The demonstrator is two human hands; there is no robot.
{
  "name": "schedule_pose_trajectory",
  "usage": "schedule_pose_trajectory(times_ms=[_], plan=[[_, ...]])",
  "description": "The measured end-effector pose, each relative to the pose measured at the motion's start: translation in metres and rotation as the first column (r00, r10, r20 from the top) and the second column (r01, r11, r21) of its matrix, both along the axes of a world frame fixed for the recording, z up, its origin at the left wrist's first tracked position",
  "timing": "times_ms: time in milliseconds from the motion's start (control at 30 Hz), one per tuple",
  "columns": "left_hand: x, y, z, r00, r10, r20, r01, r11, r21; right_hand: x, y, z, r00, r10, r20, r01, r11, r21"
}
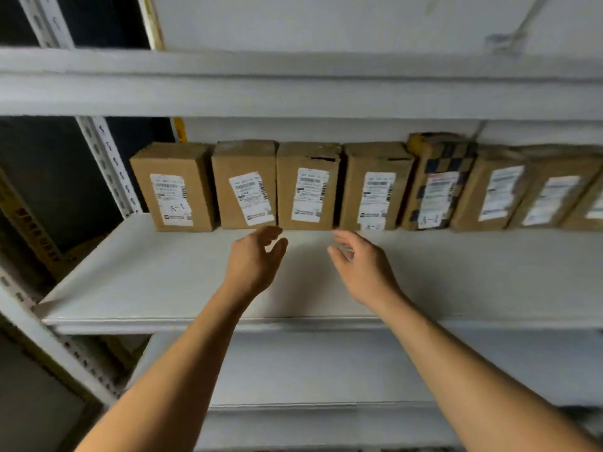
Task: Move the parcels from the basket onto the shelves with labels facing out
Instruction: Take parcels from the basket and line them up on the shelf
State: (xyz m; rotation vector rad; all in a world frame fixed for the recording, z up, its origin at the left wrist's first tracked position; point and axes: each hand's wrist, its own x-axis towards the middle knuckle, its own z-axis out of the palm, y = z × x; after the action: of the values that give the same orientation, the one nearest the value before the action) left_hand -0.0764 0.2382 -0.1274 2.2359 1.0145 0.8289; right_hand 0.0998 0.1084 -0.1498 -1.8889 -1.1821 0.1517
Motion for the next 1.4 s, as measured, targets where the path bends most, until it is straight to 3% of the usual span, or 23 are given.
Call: schedule_pose_trajectory(times_ms=[267, 500, 767, 967, 1100, 1267, 1400], plan=[[0.134, -0.159, -0.006, 0.956, -0.290, -0.041, 0.292, 0.955, 0.048, 0.093, -0.199, 0.004, 0.963, -0.270, 0.012, 0.270, 0.963, -0.003], [0.233, -0.301, -0.024, 0.794, -0.596, -0.120, 0.605, 0.794, 0.062, 0.137, -0.367, -0.014, 0.842, -0.536, -0.064, 0.533, 0.844, -0.056], [0.337, -0.444, -0.073, 0.484, -0.858, -0.172, 0.859, 0.503, -0.093, 0.152, -0.519, -0.067, 0.532, -0.841, -0.101, 0.811, 0.540, -0.226], [0.383, -0.543, -0.137, 0.165, -0.964, -0.208, 0.938, 0.218, -0.269, 0.128, -0.607, -0.131, 0.275, -0.949, -0.155, 0.856, 0.315, -0.411], [0.388, -0.606, -0.185, -0.003, -0.973, -0.232, 0.932, 0.081, -0.352, 0.099, -0.652, -0.171, 0.103, -0.978, -0.181, 0.846, 0.182, -0.501], [0.367, -0.674, -0.237, -0.177, -0.941, -0.288, 0.887, -0.026, -0.462, 0.057, -0.707, -0.211, -0.100, -0.962, -0.255, 0.806, 0.072, -0.587], [0.345, -0.720, -0.276, -0.268, -0.903, -0.336, 0.839, -0.047, -0.542, 0.031, -0.756, -0.245, -0.187, -0.936, -0.297, 0.759, 0.054, -0.649]])
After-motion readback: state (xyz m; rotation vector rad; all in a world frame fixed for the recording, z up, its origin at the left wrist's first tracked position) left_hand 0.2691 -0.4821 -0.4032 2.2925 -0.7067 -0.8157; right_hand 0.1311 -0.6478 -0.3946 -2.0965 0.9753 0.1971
